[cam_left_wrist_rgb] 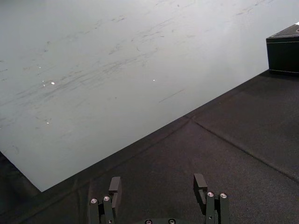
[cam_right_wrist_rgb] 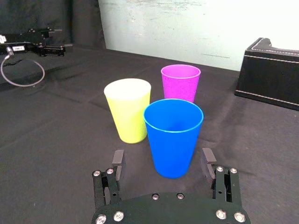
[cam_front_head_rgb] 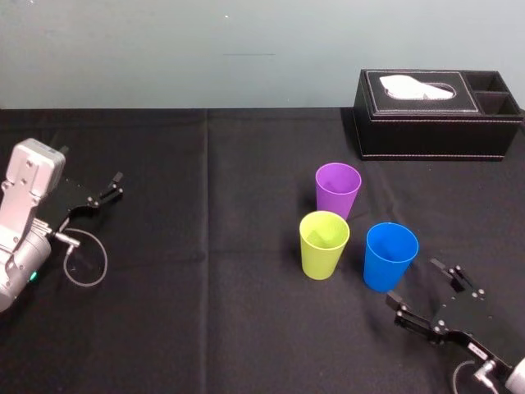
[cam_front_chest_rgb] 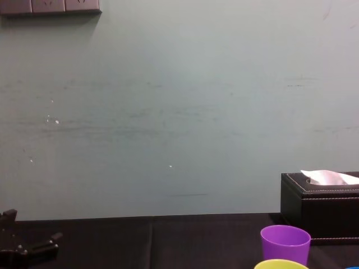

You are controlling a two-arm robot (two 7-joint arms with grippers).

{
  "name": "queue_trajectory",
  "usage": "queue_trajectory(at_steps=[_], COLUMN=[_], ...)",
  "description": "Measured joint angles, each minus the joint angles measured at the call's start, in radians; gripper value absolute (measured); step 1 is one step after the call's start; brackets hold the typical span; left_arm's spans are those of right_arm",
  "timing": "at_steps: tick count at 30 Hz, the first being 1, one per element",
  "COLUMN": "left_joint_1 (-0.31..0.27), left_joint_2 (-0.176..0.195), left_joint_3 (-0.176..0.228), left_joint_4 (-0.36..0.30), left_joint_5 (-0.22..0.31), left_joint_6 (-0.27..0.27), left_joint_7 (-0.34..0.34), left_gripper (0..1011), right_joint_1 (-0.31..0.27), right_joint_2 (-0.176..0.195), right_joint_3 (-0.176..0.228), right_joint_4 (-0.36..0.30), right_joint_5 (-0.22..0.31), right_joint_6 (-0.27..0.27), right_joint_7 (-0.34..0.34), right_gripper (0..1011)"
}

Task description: Stack the three plastic cups sequentially using one hand.

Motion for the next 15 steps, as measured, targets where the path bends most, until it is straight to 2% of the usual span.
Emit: queue_trajectory(at_steps=[6, 15], left_joint_1=[0.000, 0.000], left_joint_2=[0.000, 0.000], left_joint_3=[0.000, 0.000], left_joint_4=[0.000, 0.000], left_joint_5=[0.000, 0.000], left_joint_6=[0.000, 0.000], left_joint_7=[0.000, 0.000], left_gripper=[1012, 1011], right_joint_1=[0.042, 0.088], right_joint_2=[-0.049, -0.104], right_joint_3=[-0.019, -0.024], right_joint_4=[0.035, 0.075], right_joint_5=[-0.019, -0.062], right_joint_6=[0.014, 0.025], right_joint_7=[0.002, -0.006], right_gripper=[1000, 1000])
